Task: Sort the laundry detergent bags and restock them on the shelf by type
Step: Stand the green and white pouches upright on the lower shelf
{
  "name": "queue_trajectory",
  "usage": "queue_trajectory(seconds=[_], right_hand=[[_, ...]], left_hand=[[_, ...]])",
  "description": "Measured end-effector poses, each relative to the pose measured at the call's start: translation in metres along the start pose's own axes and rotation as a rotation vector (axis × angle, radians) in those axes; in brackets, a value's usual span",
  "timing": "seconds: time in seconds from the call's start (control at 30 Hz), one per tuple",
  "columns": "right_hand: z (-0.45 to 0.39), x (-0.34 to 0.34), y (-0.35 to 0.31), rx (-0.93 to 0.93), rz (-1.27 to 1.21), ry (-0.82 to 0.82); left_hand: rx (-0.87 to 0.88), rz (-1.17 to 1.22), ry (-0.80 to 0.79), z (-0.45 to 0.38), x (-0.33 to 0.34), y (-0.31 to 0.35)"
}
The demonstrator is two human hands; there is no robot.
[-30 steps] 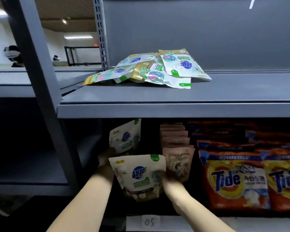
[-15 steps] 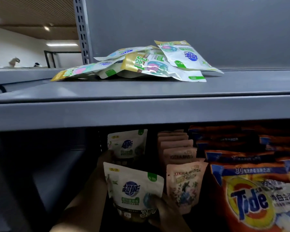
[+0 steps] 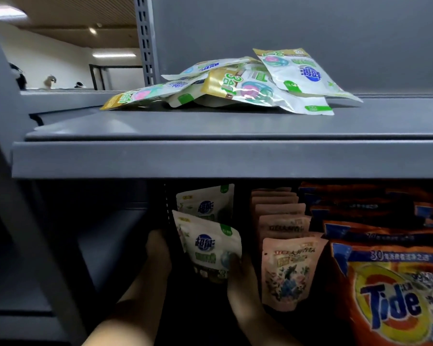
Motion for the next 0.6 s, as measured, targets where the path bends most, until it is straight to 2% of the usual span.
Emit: queue_trajectory(seconds=[0.07,0.17,0.27,0.37,0.5,0.6], right_hand=[[-0.009,0.006,-0.008,-0.046,0.074,0.107],[-0.025,0.018,-0.023,-0.095,0.096,0.113],[-0.044,0.030,-0.022,-0.068,0.223,0.111],[-0.064,0.040,-0.013,-0.014,0.303,0.155],[-0.074,0.041,-0.009,-0.031,0.397,0.164],[-0.075,0.040,-0.006,-0.030,0.467,0.140]], left_hand=[[0.025,-0.138,-0.004,0.002,-0.002,-0.005],[0.094,-0.408,-0.098,0.006,0.000,-0.016],[0.169,-0.407,-0.259,0.005,0.006,-0.022],[0.208,-0.391,-0.259,-0.004,0.012,-0.020],[0.274,-0.354,-0.263,-0.015,0.019,-0.015],[0.242,-0.327,-0.267,-0.020,0.022,-0.015]])
Point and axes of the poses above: each hand's wrist, its own z-axis away from the middle knuckle, its own x-axis out of the palm, y = z × x, the point moved 6 cm from there along -z, towards the middle knuckle, and after that the axes turned 15 degrees about z, right-handed, at the moved point
